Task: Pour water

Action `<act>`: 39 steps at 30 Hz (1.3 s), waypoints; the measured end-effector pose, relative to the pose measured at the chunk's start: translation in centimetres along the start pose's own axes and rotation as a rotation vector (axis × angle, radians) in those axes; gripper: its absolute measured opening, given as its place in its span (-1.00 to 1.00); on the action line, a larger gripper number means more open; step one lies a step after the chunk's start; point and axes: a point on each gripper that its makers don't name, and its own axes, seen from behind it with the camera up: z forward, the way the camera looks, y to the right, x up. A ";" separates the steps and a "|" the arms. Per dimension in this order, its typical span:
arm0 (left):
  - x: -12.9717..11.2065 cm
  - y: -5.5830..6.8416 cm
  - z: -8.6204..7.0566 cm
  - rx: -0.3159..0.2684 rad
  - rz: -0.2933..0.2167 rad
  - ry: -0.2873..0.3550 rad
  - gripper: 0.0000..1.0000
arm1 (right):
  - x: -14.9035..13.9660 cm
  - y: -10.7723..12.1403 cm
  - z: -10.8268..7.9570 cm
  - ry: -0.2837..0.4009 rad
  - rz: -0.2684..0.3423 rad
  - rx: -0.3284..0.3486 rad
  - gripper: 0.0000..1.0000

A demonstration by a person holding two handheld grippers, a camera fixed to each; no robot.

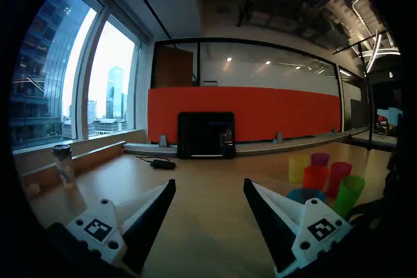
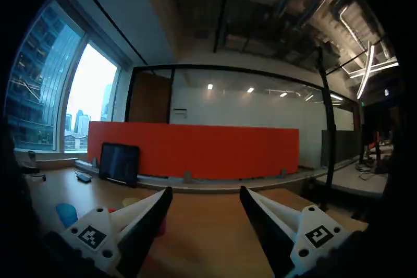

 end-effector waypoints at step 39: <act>0.0 0.0 0.0 0.000 0.000 0.000 0.93 | -7.0 1.4 0.3 -0.044 0.072 0.026 1.00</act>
